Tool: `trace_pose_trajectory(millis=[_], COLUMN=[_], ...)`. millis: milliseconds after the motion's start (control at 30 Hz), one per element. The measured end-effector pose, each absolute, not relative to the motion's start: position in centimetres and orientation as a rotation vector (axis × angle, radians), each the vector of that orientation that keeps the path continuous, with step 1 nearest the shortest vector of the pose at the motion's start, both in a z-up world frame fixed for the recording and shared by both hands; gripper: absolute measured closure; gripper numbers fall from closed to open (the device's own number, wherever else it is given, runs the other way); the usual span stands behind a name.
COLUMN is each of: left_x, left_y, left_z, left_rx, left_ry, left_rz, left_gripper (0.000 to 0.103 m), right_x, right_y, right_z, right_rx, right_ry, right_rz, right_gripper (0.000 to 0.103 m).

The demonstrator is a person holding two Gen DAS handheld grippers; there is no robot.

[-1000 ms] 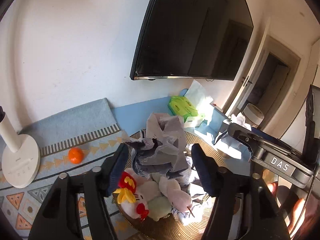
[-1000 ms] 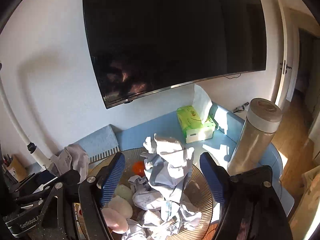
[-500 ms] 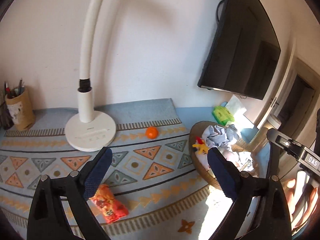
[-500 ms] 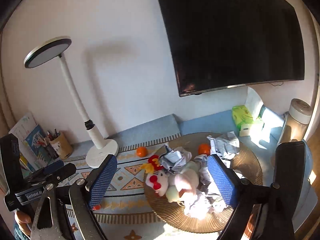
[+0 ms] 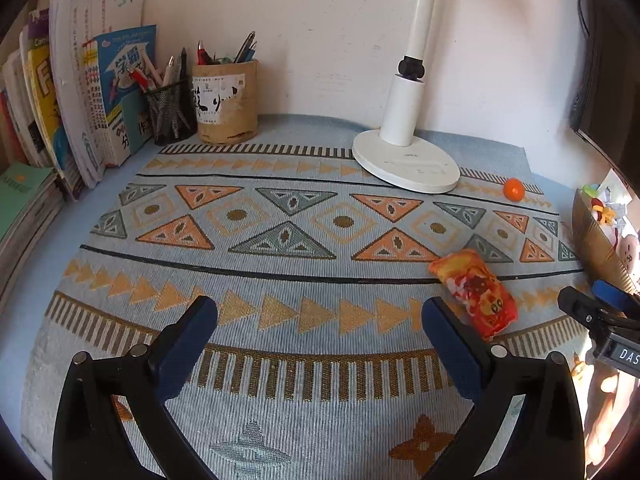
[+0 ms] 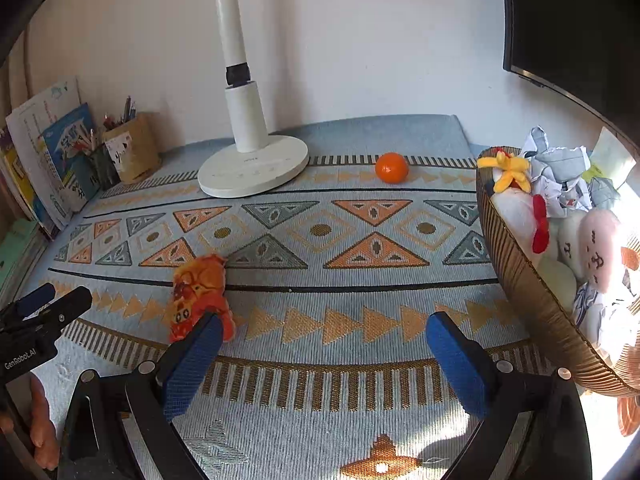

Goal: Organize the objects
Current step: 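Move both open tools back over the rug toward the snack bag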

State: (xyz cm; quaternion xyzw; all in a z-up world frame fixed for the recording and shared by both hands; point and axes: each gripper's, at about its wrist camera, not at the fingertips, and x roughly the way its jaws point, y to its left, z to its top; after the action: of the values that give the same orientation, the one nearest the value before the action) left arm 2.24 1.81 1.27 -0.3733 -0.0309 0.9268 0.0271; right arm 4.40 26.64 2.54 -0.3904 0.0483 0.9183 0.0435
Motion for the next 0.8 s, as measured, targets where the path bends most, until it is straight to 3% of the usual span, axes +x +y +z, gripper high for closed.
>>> trace_pose_trajectory(millis=[233,800], left_x=[1.5,1.0], left_y=[2.4,3.2], left_z=[-0.2,-1.0], left_rx=[-1.264,-1.362], left_ry=[-0.026,0.052], left_rz=[2.880,2.853], left_gripper=[0.001,0.001], right_x=[2.8,2.7], right_y=[28.3,28.0], right_z=[0.5,0.0], right_rx=[-1.345,-1.362], right_ry=[0.254,0.209], right_rz=[2.674,2.667], right_gripper=[0.002,0.000])
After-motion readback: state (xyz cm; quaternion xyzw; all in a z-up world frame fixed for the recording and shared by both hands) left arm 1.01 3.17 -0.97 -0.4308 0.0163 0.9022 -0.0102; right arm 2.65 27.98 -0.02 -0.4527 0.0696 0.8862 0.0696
